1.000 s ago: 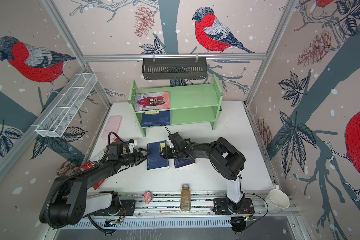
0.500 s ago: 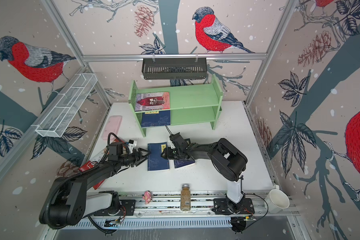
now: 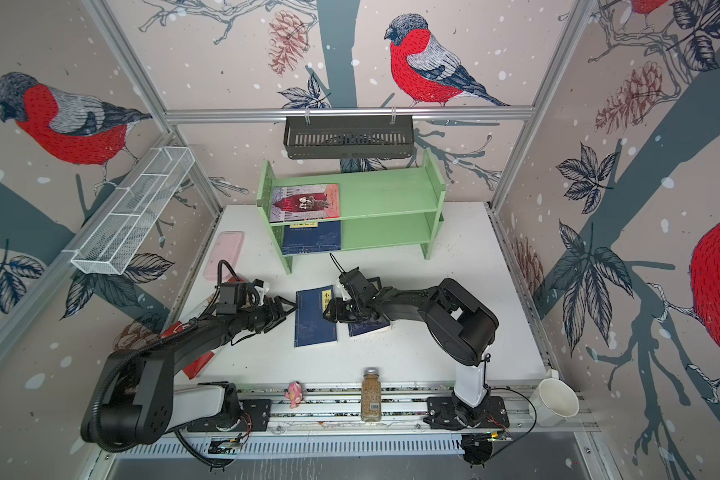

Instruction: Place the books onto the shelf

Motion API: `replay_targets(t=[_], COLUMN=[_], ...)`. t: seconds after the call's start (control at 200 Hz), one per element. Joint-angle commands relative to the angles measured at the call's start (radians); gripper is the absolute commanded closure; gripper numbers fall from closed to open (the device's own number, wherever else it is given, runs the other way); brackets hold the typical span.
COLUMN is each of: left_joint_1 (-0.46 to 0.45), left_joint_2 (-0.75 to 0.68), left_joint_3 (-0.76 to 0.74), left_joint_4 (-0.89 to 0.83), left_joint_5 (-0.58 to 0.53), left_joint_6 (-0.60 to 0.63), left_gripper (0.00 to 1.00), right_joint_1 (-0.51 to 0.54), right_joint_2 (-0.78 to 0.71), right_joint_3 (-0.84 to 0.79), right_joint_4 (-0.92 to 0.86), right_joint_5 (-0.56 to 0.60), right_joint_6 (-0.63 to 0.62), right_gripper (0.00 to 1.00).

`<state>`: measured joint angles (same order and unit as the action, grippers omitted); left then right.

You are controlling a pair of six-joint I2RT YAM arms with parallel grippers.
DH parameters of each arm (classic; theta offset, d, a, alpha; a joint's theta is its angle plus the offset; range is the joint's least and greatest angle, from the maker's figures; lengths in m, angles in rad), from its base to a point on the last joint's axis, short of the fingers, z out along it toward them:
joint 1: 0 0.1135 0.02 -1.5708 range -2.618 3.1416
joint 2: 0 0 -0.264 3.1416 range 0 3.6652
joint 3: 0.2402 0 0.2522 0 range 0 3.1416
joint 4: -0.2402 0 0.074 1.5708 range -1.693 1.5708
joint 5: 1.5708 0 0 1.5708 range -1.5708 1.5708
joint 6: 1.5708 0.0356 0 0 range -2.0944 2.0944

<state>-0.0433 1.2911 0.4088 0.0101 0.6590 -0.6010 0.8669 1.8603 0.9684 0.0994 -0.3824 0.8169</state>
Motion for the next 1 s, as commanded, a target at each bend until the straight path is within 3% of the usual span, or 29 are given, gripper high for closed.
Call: replay_targets(t=[0.0, 0.125, 0.48, 0.76, 0.996], left_joint_1=[-0.003, -0.001, -0.032, -0.027, -0.017], left_joint_2=[0.031, 0.068, 0.182, 0.194, 0.247], left_joint_3=[0.014, 0.023, 0.017, 0.015, 0.065], left_joint_4=[-0.081, -0.094, -0.015, 0.109, 0.069], left_joint_5=[-0.070, -0.094, 0.034, 0.222, 0.280], left_joint_6=[0.065, 0.084, 0.091, 0.001, 0.017], left_gripper=[0.29, 0.29, 0.30, 0.28, 0.28], right_joint_1=[0.011, 0.021, 0.023, 0.018, 0.014], right_joint_2=[0.006, 0.018, 0.063, 0.079, 0.070], right_joint_3=[0.001, 0.015, 0.035, 0.038, 0.023], right_joint_4=[-0.121, -0.144, -0.152, -0.130, -0.095], right_joint_5=[0.032, 0.023, 0.017, 0.014, 0.005], right_joint_6=[0.015, 0.007, 0.022, 0.034, 0.047], right_gripper=[0.44, 0.44, 0.44, 0.43, 0.44])
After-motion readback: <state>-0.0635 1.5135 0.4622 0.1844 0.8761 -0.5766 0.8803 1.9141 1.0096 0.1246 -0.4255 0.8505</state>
